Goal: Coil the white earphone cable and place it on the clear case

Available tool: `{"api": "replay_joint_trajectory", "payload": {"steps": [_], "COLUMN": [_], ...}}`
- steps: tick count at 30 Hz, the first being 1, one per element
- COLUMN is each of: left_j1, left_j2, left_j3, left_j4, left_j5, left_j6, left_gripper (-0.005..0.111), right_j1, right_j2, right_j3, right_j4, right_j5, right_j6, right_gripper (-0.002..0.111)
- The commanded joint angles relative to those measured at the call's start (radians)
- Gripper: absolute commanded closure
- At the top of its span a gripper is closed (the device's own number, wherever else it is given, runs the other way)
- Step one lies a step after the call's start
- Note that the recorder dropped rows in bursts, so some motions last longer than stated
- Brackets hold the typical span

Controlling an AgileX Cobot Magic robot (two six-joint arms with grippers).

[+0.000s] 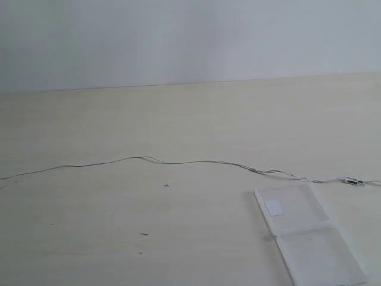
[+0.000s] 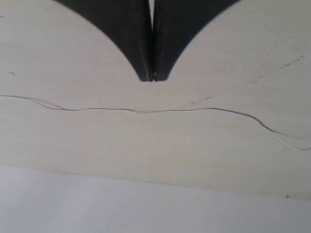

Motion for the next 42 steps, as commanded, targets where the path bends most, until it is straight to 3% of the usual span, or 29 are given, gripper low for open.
{"api": "replay_joint_trajectory", "payload": {"steps": [1,3,8,16,19,34,37,42], "left_j1": [0.004,0.004,0.004,0.004,0.004,0.004,0.004,0.004], "left_j2": [-0.007,-0.007,-0.007,-0.007,-0.007,-0.007,-0.007,-0.007], "left_j3": [0.003,0.003,0.003,0.003,0.003,0.003,0.003,0.003], "left_j4": [0.006,0.006,0.006,0.006,0.006,0.006,0.006,0.006], "left_j5": [-0.006,-0.006,-0.006,-0.006,-0.006,-0.006,-0.006,-0.006], "left_j6": [0.0,0.0,0.0,0.0,0.0,0.0,0.0,0.0], "left_gripper": [0.107,0.107,0.107,0.107,0.107,0.107,0.107,0.107], "right_j1": [-0.006,-0.006,-0.006,-0.006,-0.006,-0.004,0.021,0.127], "right_j2": [-0.007,-0.007,0.054,0.558,0.703,1.05,1.14,1.338], "right_j3": [0.005,0.005,-0.175,-0.608,-0.713,-0.82,-0.895,-1.106], "right_j4": [-0.008,0.003,0.191,0.267,0.295,0.307,0.298,0.392], "right_j5": [-0.288,-0.374,-0.165,0.117,0.117,0.007,0.154,0.485], "right_j6": [0.033,0.054,-0.14,-0.2,-0.198,-0.135,-0.276,-0.803], "right_gripper": [0.108,0.108,0.108,0.108,0.108,0.108,0.108,0.108]}}
